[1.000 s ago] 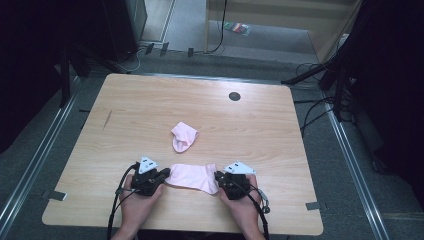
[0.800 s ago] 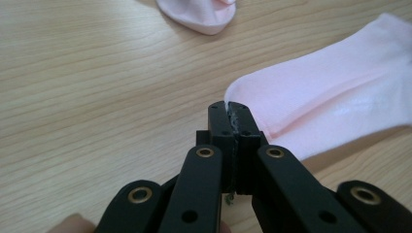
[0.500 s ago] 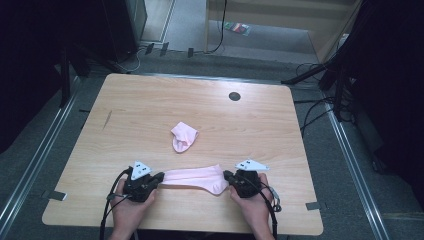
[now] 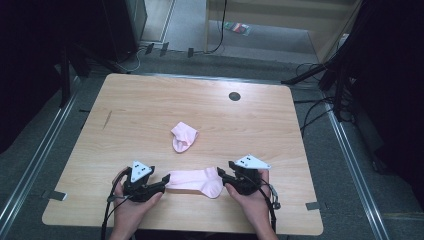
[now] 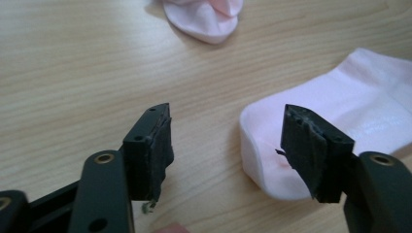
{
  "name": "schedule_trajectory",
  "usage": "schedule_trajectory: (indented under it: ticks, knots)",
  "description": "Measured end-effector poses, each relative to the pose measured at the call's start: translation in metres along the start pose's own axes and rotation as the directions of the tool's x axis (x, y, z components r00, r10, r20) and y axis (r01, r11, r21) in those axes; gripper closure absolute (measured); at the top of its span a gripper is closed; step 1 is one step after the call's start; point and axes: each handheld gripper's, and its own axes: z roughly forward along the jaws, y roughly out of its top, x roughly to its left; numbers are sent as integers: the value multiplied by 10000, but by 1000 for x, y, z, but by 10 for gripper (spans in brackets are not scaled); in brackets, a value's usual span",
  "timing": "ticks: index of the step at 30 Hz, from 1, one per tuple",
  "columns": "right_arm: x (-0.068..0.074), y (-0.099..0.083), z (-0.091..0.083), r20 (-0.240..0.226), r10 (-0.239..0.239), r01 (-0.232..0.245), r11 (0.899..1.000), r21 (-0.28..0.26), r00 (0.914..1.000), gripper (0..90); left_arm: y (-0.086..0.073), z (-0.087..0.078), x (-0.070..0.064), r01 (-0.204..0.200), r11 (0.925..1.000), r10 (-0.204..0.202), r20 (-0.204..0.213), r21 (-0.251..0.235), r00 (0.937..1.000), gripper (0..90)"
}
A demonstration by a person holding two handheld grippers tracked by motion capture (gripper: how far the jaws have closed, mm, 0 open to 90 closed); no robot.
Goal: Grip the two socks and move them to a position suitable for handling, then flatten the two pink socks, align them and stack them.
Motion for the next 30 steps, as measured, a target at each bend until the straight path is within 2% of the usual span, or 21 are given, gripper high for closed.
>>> schedule_trajectory:
  ticks: [2,4,6,8,9,10,12,16,20,24,27,30]
  knots:
    - [4,5,1,31,-272,272,9995,-176,9996,519,3,-2,4,158,9997,-155,198,-191,9997,316]
    - [9,11,4,-4,-563,562,9979,-311,9984,535,6,-3,7,209,9993,-206,92,-321,9997,304]
    - [14,18,8,-33,-795,793,9959,-425,9968,543,10,-4,13,452,9981,-449,89,-429,9990,297]
    - [19,25,14,-11,-974,972,9934,-605,9952,538,12,-3,19,563,9972,-574,-217,-496,9981,293]
    - [20,30,17,26,-902,902,9941,-606,9959,525,12,-2,22,595,9967,-616,-370,-561,9974,281]
    - [21,35,20,-60,-802,797,9950,-608,9968,524,12,-2,23,650,9959,-678,-448,-623,9967,266]
    - [24,42,26,-225,-921,906,9941,-598,9955,524,12,0,28,687,9947,-732,-571,-763,9957,262]
    - [35,62,43,-349,-1684,1667,9849,-466,9851,537,15,4,35,873,9915,-915,-405,-969,9950,279]
    - [41,73,63,-540,-2162,2149,9762,-286,9749,586,17,6,41,1053,9895,-1091,-335,-991,9935,318]
    - [47,79,89,-675,-2778,2792,9601,127,9583,615,18,10,46,1146,9888,-1183,-344,-961,9924,361]
    - [52,82,111,-669,-3039,3068,9511,369,9503,615,18,12,47,1299,9870,-1330,-275,-946,9907,386]
    - [58,84,127,-731,-3064,3107,9488,571,9491,589,19,15,48,1326,9876,-1348,-206,-843,9907,393]
